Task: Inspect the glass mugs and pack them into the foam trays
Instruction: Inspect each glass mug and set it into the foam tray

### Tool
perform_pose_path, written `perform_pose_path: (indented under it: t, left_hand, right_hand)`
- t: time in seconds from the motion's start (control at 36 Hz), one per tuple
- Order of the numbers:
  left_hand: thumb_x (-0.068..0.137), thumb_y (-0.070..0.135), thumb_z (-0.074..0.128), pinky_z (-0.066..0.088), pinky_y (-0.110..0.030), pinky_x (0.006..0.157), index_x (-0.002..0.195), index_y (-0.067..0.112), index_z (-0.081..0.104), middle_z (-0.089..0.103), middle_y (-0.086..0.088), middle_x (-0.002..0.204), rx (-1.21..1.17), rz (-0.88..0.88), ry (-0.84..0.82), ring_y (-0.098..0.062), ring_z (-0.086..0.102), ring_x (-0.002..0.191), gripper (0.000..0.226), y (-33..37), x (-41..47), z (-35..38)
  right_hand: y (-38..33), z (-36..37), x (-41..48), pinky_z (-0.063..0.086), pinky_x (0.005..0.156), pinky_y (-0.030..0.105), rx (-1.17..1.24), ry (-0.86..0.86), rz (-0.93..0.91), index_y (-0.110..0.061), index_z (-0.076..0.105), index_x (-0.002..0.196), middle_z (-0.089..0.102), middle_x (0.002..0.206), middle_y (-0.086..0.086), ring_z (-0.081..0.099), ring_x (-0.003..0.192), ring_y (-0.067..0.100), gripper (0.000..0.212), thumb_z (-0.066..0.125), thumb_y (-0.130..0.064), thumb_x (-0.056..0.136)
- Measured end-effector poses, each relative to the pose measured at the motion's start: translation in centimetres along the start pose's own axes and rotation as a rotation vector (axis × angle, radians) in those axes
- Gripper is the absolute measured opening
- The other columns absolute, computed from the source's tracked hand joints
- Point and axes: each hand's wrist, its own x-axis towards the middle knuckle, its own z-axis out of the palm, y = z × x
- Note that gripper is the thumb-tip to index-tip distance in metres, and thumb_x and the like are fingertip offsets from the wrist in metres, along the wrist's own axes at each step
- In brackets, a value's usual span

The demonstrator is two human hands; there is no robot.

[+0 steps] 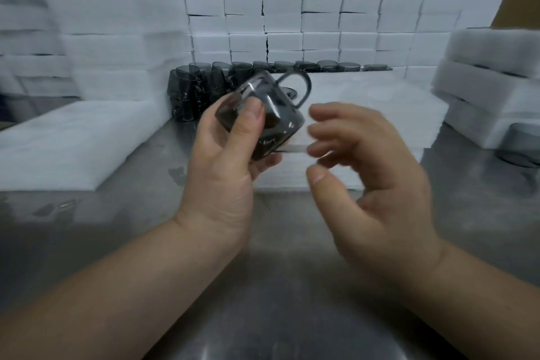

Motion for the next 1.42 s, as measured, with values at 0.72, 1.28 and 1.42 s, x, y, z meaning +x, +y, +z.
perform_pose_path:
  t: [0.72, 1.28, 1.42]
  left_hand:
    - [0.069, 0.042, 0.066, 0.04, -0.014, 0.095, 0.118, 0.042, 0.035, 0.05, 0.022, 0.117, 0.501, 0.426, 0.033, 0.006, 0.051, 0.113, 0.057, 0.2, 1.2, -0.7]
    - [0.082, 0.033, 0.06, 0.033, -0.017, 0.104, 0.139, 0.022, 0.022, 0.036, 0.006, 0.132, 0.857, 0.725, -0.122, -0.01, 0.043, 0.122, 0.069, -2.2, 2.4, 0.2]
    - [0.081, 0.029, 0.061, 0.041, -0.042, 0.102, 0.135, 0.018, 0.022, 0.034, 0.006, 0.137, 0.981, 0.791, -0.131, -0.016, 0.039, 0.126, 0.068, -2.2, 2.0, 0.3]
  right_hand:
    - [3.9, -0.5, 1.5, 0.02, 0.114, 0.041, -0.543, -0.142, 0.265, -0.007, 0.052, 0.128, 0.052, 0.127, 0.006, 0.033, 0.122, 0.012, 0.045, 0.06, -0.006, 0.084]
    - [1.5, -0.6, 1.5, 0.031, 0.077, 0.023, -0.336, -0.088, 0.455, -0.037, 0.027, 0.134, 0.047, 0.109, -0.019, 0.051, 0.103, 0.015, 0.073, 0.033, -0.069, 0.068]
    - [1.3, -0.4, 1.6, 0.029, 0.074, 0.008, -0.331, -0.077, 0.51, -0.039, 0.027, 0.128, 0.043, 0.103, -0.027, 0.046, 0.106, 0.007, 0.081, 0.041, -0.075, 0.056]
